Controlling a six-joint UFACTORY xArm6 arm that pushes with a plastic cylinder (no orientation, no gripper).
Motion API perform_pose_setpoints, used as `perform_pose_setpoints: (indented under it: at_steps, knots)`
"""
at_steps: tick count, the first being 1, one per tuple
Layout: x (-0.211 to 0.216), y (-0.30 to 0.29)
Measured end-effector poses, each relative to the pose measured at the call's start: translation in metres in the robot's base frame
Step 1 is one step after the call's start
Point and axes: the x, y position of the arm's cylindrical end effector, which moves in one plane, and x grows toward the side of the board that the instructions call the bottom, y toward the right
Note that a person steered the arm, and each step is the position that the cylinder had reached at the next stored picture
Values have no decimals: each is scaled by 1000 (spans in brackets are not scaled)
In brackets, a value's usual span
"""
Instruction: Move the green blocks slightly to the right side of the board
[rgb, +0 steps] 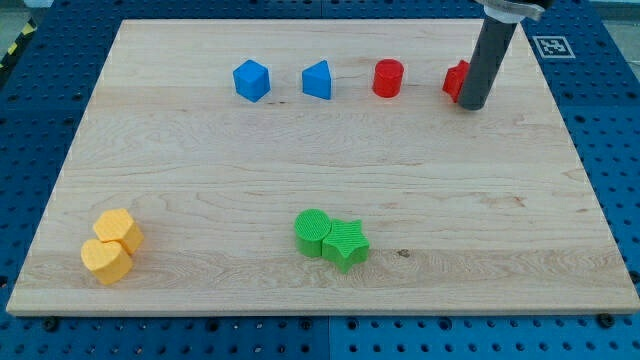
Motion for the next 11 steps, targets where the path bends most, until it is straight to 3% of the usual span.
perform_pose_setpoints:
  at_steps: [2, 3, 6, 8, 9, 11]
  knots:
    - [43, -1]
    - [54, -30]
    - [82, -195]
    - [129, -281]
    - [165, -304]
    - [222, -294]
